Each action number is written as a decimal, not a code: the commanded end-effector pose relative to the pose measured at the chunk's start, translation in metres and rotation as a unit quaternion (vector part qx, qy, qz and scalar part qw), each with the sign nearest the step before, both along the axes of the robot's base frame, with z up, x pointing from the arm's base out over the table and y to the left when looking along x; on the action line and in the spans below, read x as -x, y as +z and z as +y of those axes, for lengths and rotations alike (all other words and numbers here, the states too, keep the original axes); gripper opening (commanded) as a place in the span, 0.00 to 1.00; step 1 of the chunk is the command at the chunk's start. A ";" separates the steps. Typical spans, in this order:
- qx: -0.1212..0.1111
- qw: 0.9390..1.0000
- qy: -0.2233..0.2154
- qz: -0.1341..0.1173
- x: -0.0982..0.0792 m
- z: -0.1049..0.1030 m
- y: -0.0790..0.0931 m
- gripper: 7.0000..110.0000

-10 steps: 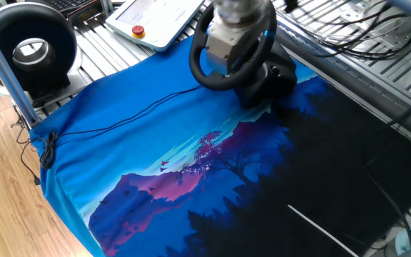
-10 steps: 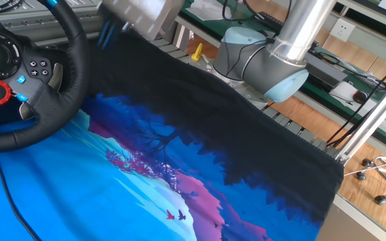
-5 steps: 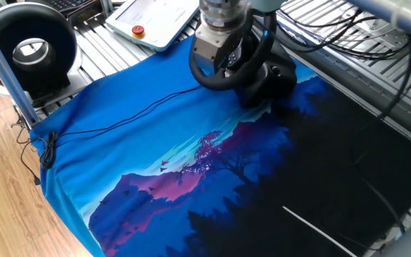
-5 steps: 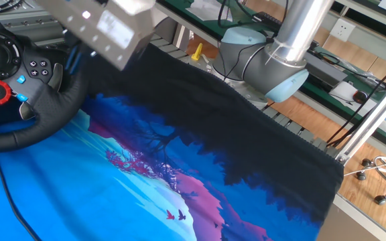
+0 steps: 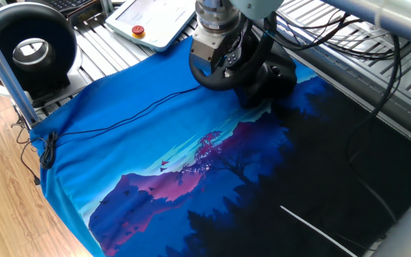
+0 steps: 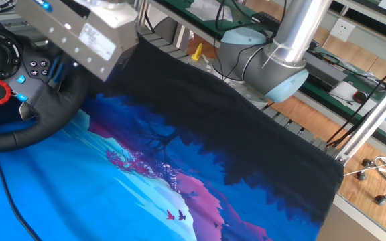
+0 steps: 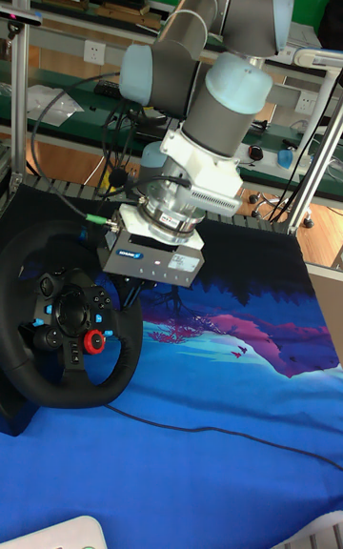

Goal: Rotate the steering wheel 90 degrees clockwise

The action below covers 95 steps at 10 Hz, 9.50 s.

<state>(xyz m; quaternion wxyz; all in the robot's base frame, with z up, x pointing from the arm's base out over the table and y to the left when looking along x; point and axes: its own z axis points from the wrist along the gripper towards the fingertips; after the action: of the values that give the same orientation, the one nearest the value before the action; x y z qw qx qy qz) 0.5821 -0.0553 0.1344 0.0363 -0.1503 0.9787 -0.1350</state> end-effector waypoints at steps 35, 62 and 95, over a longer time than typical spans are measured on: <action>-0.053 0.997 0.027 0.040 -0.009 0.004 -0.025 0.00; -0.021 0.999 0.034 0.026 -0.024 -0.021 -0.023 0.00; -0.046 0.995 0.048 0.078 -0.001 -0.027 -0.006 0.00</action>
<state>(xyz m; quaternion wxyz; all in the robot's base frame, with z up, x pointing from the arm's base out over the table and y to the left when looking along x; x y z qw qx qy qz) 0.5782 -0.0898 0.1301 -0.0406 -0.2049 0.9739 -0.0883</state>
